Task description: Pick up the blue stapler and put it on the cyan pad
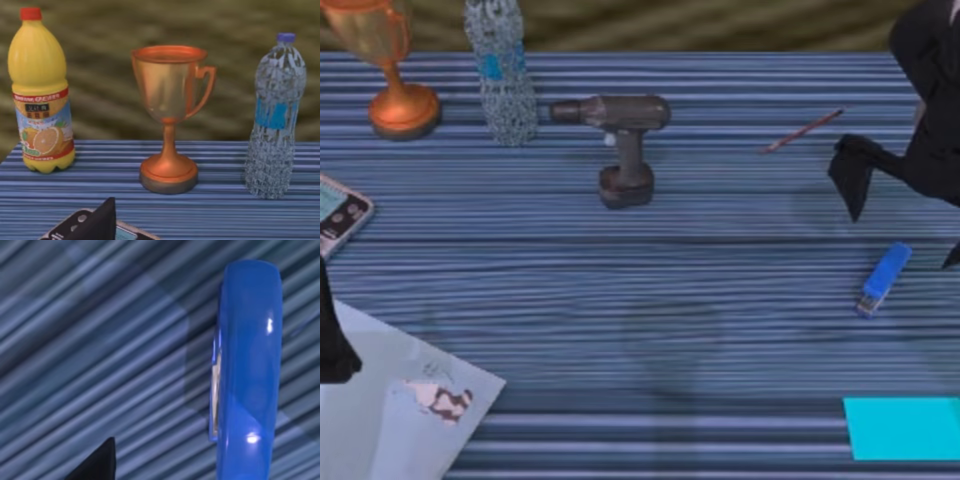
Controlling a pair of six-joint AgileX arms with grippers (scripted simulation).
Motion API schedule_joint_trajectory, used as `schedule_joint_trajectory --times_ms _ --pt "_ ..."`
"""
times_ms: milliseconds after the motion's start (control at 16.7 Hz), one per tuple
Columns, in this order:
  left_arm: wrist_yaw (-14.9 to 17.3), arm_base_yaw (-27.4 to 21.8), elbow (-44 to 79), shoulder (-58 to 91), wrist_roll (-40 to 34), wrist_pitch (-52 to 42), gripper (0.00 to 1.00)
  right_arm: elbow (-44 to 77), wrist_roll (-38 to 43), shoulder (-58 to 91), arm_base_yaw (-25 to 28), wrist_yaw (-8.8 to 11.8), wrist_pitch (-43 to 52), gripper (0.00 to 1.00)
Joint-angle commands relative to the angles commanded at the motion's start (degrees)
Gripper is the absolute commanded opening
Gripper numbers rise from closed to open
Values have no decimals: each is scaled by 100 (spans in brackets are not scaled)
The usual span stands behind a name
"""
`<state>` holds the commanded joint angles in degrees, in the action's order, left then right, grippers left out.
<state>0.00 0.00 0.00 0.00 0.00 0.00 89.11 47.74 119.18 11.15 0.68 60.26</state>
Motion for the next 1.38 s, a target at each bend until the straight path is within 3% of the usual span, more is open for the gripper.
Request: schedule_joint_trajectory --times_ms 360,660,1380 --pt "0 0 0 0 0 0 100 -786 45 579 34 -5 -1410 100" --pt "0 0 0 0 0 0 100 -875 52 651 40 -5 -1544 100" --pt "0 0 0 0 0 0 100 -875 52 651 40 -5 -1544 10"
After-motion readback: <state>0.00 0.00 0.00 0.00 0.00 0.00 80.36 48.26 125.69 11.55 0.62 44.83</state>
